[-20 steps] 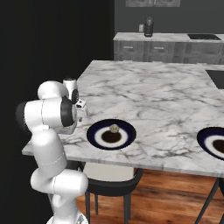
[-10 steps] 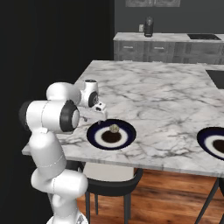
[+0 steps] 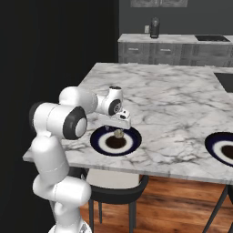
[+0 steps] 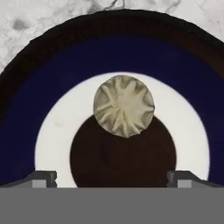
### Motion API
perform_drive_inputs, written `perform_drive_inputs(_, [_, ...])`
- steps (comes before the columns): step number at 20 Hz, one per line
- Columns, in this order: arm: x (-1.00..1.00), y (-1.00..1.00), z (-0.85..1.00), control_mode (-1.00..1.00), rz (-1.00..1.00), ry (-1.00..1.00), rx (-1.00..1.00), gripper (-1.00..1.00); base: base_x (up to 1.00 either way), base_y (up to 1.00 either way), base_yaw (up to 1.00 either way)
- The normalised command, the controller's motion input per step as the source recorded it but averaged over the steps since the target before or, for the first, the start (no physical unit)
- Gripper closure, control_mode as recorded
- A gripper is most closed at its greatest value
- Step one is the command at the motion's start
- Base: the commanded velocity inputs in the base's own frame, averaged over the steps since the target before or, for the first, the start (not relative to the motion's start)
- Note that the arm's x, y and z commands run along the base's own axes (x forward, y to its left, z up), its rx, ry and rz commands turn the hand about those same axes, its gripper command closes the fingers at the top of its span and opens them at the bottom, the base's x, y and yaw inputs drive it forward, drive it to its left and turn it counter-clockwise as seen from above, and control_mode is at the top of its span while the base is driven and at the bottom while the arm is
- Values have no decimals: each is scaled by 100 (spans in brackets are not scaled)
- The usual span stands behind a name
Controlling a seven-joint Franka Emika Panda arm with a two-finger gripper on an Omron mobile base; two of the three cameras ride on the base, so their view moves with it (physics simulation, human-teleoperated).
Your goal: Place two dumplings into each of the tupperware containers and then place the containers in the fridge.
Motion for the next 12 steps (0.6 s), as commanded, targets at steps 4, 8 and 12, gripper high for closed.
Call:
perform_drive_inputs(4, [32,-11,-20,-100,0,0,0,-100,0,0,0])
perform_drive_inputs(8, [61,0,-10,-100,0,0,0,-100,0,0,0])
perform_drive_inputs(12, [15,0,-12,-100,0,0,0,-100,0,0,0])
